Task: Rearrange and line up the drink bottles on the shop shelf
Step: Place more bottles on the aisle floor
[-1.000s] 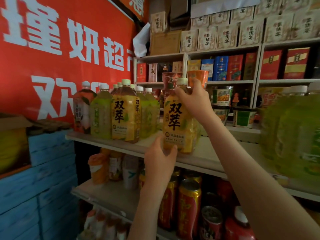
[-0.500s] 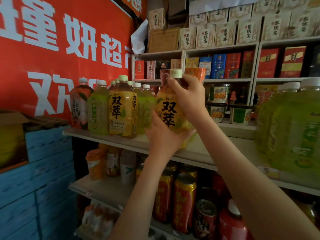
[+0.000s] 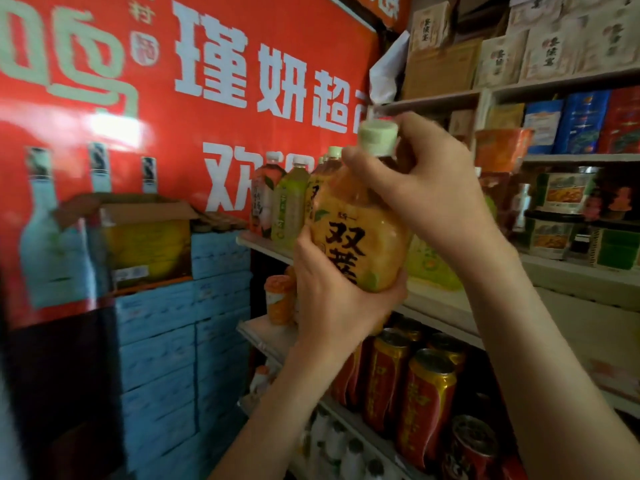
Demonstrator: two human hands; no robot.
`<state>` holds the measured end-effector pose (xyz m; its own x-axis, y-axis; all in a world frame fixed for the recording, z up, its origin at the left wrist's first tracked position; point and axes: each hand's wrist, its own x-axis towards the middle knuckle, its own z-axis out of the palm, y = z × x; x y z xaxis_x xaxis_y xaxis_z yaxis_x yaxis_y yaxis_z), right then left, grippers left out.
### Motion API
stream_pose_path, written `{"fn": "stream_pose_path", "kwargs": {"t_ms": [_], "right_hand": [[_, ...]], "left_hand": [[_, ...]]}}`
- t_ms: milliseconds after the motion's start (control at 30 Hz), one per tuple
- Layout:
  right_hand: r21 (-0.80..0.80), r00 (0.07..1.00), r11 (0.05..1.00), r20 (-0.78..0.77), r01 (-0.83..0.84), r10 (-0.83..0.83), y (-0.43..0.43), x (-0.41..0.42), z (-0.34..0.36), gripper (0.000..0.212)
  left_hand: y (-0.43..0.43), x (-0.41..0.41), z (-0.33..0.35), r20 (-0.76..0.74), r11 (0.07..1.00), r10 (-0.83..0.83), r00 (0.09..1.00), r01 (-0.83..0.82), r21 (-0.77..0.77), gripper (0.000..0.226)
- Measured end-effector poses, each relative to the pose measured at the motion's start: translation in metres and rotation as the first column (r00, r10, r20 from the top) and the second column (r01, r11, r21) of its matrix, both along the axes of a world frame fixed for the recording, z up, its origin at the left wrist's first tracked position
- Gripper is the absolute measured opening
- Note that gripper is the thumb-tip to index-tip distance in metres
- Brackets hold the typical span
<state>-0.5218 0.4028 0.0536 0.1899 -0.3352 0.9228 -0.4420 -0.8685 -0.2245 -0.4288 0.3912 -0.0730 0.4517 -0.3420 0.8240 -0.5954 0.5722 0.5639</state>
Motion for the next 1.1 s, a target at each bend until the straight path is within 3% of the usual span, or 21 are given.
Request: {"fn": "stream_pose_path", "kwargs": {"t_ms": [133,267,500,600,700,867,1100], "right_hand": [[0.169,0.968,0.983,-0.226,-0.067,0.105,0.006,0.011,-0.040,0.035],[0.312,0.950,0.939,-0.222,-0.145,0.220,-0.002,0.036,-0.099,0.026],[0.644,0.920,0.745,-0.163,-0.176,0.357,-0.014,0.075,-0.240,0.035],[0.763,0.874,0.639,-0.239,-0.100,0.422,-0.004,0.095,-0.311,0.037],[0.864,0.807,0.504,-0.306,0.011,0.506,0.006,0.108,-0.379,0.032],[0.914,0.769,0.379,-0.347,0.148,0.537,0.014,0.121,-0.475,0.032],[0.928,0.755,0.239,-0.371,0.285,0.541,0.010,0.136,-0.594,0.019]], "left_hand": [[0.024,0.020,-0.063,-0.030,0.974,0.026,0.999,-0.018,0.224,0.109],[0.050,0.040,-0.118,-0.063,0.903,-0.108,0.992,0.124,0.411,0.103],[0.107,0.079,-0.210,-0.206,0.581,-0.136,0.969,0.247,0.776,0.104],[0.135,0.101,-0.263,-0.328,0.426,-0.043,0.944,0.314,0.849,0.077],[0.158,0.117,-0.318,-0.360,0.301,0.094,0.928,0.318,0.899,0.065],[0.184,0.137,-0.393,-0.315,0.261,0.354,0.881,0.230,0.937,0.040],[0.192,0.169,-0.480,-0.277,0.249,0.471,0.838,0.175,0.952,0.026]]}}
